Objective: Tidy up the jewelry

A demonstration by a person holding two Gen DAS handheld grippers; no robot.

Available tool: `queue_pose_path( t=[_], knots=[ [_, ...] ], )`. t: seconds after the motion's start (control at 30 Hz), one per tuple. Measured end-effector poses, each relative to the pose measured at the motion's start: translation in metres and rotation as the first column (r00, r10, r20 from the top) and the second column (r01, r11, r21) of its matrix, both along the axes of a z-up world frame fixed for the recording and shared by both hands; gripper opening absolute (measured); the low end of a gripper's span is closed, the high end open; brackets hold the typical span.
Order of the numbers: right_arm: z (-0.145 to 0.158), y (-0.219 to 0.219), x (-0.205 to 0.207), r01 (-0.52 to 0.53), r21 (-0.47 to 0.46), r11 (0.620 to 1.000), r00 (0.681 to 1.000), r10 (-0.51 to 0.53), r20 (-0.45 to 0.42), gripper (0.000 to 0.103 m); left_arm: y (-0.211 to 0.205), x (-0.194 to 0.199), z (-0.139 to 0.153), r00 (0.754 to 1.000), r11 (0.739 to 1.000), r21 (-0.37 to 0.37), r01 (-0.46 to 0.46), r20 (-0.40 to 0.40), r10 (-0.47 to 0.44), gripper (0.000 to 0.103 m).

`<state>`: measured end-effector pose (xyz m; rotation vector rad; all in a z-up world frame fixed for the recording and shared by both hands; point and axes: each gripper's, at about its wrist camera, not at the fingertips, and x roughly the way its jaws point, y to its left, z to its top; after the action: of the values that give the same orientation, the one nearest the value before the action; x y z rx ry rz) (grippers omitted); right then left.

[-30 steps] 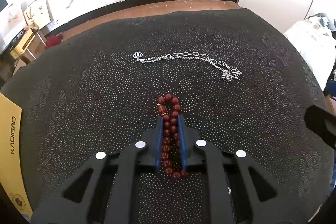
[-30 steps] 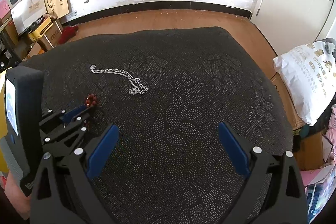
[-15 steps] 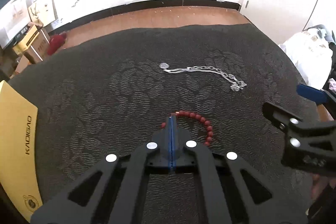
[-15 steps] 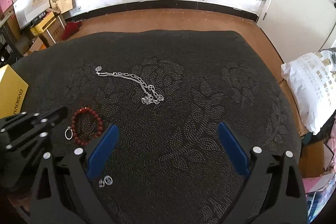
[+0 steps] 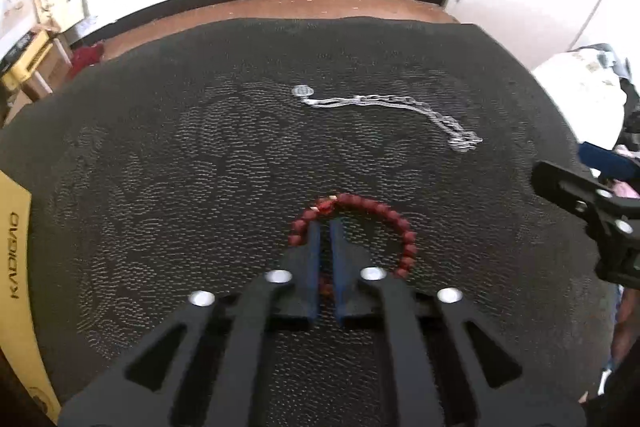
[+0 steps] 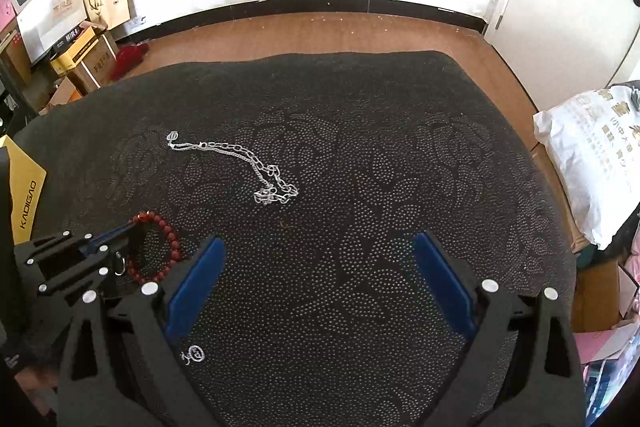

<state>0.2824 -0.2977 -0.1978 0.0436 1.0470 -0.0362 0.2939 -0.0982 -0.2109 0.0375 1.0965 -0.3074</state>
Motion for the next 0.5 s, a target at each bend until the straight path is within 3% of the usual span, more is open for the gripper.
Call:
queue_pose_path(
  t=[0.03, 0.07, 0.13, 0.23, 0.33, 0.4, 0.5],
  knots=[
    [0.0, -0.001, 0.0, -0.003, 0.002, 1.0, 1.0, 0.003, -0.002, 0.092, 0.001, -0.002, 0.001, 1.0, 1.0, -0.023, 0.01, 0.001, -0.01, 0.056],
    [-0.001, -0.002, 0.0, -0.007, 0.002, 1.0, 1.0, 0.007, -0.004, 0.092, 0.002, -0.003, 0.002, 1.0, 1.0, -0.03, -0.002, 0.006, 0.002, 0.091],
    [-0.001, -0.005, -0.001, -0.006, 0.007, 1.0, 1.0, 0.006, -0.005, 0.092, 0.003, -0.007, 0.002, 0.998, 1.0, -0.005, -0.031, 0.046, 0.031, 0.093],
    [-0.001, -0.007, -0.002, -0.003, 0.018, 1.0, 1.0, 0.003, -0.002, 0.092, 0.004, -0.004, -0.007, 0.999, 0.999, 0.008, -0.033, 0.02, 0.033, 0.092],
    [-0.001, -0.008, -0.002, -0.003, 0.022, 1.0, 1.0, 0.003, -0.002, 0.092, -0.003, -0.007, -0.008, 0.998, 0.998, 0.063, -0.005, 0.055, 0.002, 0.083],
    [-0.001, -0.009, -0.002, 0.001, 0.026, 1.0, 1.0, -0.001, -0.003, 0.092, -0.001, -0.008, -0.006, 0.996, 0.995, 0.09, -0.037, 0.078, 0.03, 0.055],
    [0.0, -0.013, -0.002, 0.009, 0.033, 0.999, 1.0, -0.009, 0.001, 0.092, 0.011, -0.002, -0.002, 0.995, 0.991, 0.118, -0.063, 0.084, 0.053, 0.022]
  ],
)
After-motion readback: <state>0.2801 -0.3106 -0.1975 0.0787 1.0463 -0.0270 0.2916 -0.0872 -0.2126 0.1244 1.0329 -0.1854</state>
